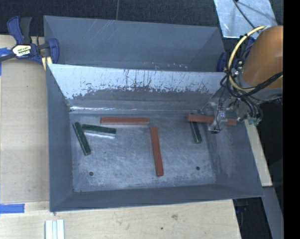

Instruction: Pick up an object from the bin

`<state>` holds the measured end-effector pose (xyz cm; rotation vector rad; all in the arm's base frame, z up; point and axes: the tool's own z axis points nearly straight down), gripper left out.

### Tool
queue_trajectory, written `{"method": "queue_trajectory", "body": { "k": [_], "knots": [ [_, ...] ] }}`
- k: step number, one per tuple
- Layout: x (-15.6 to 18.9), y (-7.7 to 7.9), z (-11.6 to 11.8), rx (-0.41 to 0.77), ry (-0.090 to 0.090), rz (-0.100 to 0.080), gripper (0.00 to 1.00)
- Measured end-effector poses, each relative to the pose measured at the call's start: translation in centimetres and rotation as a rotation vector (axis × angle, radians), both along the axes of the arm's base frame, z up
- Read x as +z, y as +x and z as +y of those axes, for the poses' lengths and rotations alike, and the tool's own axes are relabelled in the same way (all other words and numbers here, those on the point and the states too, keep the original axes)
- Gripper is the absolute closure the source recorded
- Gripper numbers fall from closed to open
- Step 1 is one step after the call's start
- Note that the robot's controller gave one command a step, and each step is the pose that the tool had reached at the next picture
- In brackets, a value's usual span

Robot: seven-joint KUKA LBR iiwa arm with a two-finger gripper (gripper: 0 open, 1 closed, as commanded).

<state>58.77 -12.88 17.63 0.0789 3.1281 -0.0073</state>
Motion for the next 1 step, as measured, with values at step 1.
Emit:
{"method": "queue_trajectory", "body": {
  "k": [1],
  "knots": [
    [10.97, 1.29, -0.9, -0.027, 0.003, 0.003, 1.0]
  ]
}}
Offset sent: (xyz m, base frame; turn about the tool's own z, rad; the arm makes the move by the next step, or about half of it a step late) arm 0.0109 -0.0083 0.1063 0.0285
